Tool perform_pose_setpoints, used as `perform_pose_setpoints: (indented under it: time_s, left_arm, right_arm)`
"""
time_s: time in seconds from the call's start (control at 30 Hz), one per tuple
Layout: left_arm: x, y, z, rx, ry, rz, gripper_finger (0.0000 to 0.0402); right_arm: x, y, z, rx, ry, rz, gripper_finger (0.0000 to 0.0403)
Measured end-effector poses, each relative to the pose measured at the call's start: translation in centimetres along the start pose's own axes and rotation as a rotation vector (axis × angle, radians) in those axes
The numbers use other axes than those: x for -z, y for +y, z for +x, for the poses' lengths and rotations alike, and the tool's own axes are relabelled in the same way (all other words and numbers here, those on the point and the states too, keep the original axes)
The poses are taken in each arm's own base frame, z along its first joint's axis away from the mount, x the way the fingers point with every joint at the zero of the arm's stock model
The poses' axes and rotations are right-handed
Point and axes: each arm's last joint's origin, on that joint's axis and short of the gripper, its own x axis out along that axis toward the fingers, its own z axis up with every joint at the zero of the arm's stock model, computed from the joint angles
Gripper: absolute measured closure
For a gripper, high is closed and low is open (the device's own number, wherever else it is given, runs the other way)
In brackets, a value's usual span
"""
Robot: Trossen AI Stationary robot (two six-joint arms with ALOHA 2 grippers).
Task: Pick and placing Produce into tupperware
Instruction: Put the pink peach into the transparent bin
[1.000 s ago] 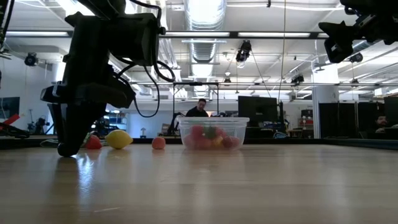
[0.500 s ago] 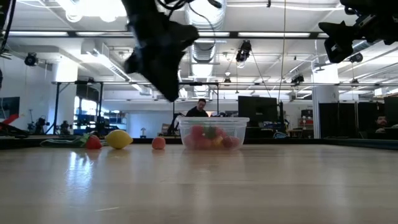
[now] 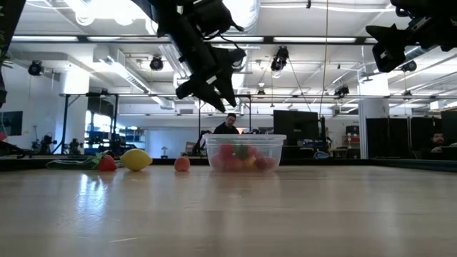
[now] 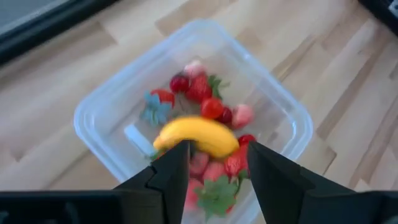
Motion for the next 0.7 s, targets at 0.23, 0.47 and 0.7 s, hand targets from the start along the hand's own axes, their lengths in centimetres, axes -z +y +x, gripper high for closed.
perform_pose_setpoints:
  time_s: [0.23, 0.47, 0.7]
  left_arm:
    - [1.1, 0.5, -0.2, -0.022, 0.127, 0.044, 0.0246]
    - [5.3, 1.1, -0.8, -0.114, 0.447, 0.248, 0.0246]
    - [7.0, -0.5, 0.5, -0.036, 0.485, 0.565, 0.0246]
  right_arm:
    - [0.0, 0.0, 0.0, 0.0, 0.0, 0.0, 0.0174]
    - [0.0, 0.0, 0.0, 0.0, 0.0, 0.0, 0.0174]
    - [0.0, 0.0, 0.0, 0.0, 0.0, 0.0, 0.0174]
